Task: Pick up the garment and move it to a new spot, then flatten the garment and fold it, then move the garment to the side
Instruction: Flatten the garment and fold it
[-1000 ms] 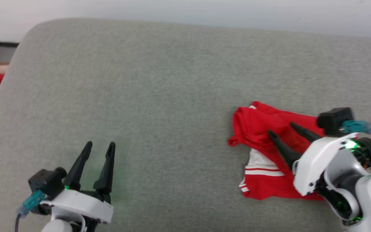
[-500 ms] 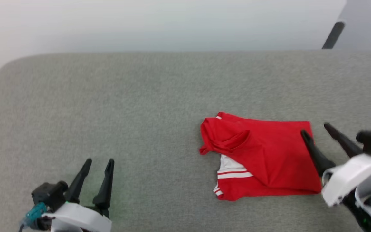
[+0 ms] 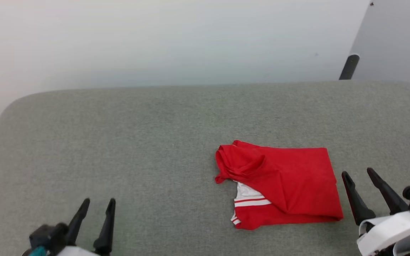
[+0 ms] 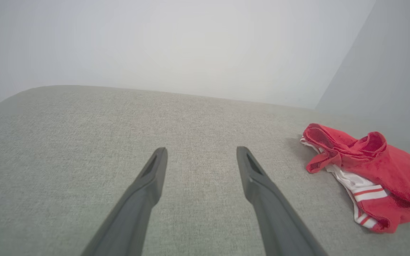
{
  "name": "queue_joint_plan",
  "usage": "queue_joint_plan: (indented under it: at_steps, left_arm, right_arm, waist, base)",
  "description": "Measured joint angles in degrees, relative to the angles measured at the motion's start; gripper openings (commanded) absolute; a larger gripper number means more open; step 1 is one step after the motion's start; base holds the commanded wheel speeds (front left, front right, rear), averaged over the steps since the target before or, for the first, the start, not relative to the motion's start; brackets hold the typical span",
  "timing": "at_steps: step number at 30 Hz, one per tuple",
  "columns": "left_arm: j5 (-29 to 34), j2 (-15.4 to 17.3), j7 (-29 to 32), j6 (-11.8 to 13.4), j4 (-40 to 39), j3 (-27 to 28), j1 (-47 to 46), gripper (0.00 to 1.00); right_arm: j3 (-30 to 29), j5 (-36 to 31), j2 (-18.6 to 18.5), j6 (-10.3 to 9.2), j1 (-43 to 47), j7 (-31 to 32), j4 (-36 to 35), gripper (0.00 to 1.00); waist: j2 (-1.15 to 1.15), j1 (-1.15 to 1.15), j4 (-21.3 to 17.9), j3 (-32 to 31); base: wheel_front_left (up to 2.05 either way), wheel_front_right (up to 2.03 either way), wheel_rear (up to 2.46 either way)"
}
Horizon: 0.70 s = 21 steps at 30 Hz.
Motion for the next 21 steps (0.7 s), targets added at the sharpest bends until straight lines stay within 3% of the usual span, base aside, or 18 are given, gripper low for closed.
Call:
queue_joint_plan:
  at_steps: [8,21]
  left_arm:
    - [3.64,-1.12,0.0,0.0,-3.57,4.13,5.63,1.0]
    - [4.41,-1.97,0.0,0.0,-10.24,6.59,10.43,1.0]
  right_arm:
    - [-0.85,-0.65,0.2,0.0,2.23,-3.46,0.82,1.0]
    - [-5.93,-2.29,1.42,0.0,7.27,-5.04,-2.41,1.0]
  waist:
    - [0.0,0.0,2.18,-0.66]
    - [0.0,0.0,4.66,1.84]
  base:
    - [0.0,0.0,0.0]
    - [0.0,0.0,0.0]
